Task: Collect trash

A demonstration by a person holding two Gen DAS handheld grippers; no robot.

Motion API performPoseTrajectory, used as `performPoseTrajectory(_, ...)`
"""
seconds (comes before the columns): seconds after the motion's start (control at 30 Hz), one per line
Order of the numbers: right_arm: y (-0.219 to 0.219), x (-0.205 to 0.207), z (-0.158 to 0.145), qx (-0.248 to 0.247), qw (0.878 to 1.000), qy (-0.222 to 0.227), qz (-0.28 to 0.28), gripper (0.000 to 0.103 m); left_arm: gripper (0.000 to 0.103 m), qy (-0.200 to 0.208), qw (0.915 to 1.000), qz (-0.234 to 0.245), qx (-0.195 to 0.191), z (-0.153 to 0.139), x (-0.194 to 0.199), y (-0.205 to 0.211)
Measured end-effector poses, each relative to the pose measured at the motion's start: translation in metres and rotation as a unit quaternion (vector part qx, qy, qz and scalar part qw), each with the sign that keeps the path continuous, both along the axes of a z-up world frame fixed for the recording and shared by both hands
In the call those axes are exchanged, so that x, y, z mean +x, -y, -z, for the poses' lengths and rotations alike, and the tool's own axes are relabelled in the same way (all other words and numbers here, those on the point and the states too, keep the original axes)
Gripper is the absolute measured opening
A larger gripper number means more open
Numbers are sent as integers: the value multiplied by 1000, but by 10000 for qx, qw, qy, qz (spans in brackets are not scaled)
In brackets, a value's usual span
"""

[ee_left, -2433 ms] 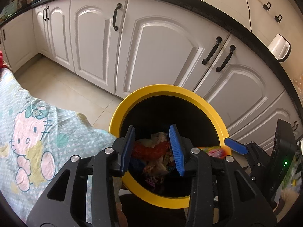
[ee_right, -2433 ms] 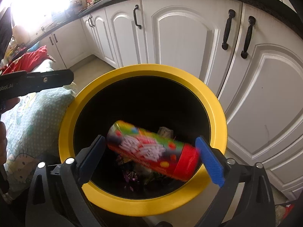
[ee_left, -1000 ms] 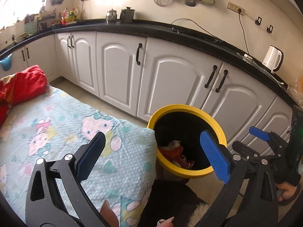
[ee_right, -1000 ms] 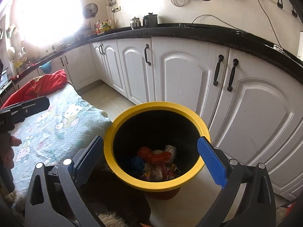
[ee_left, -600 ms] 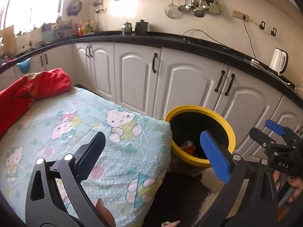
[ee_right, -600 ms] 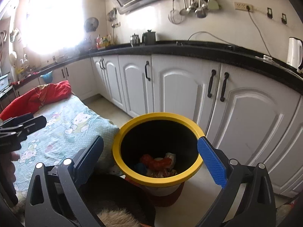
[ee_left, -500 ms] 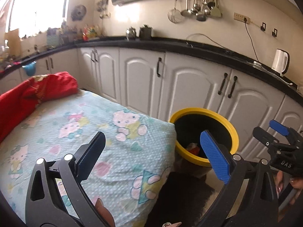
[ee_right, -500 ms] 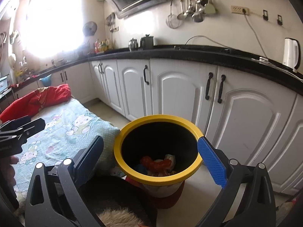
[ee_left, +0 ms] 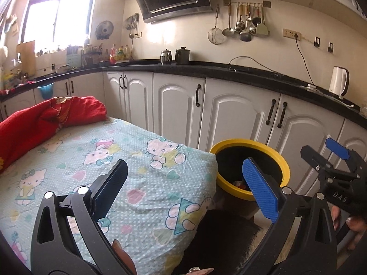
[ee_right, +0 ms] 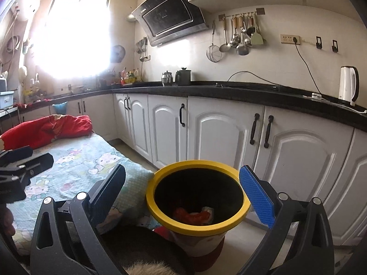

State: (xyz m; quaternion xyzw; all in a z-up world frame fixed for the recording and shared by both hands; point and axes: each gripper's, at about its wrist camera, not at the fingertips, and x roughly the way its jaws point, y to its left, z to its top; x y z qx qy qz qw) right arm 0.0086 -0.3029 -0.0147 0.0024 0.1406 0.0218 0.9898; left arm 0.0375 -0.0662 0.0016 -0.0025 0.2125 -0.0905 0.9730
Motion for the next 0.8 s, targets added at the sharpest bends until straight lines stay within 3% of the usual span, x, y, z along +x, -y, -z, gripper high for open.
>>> performPoseTrajectory(0.8,-7,-1,2,-73,10000,3,-41,97,92,25,10000,-48,-48,-4,-3,-4)
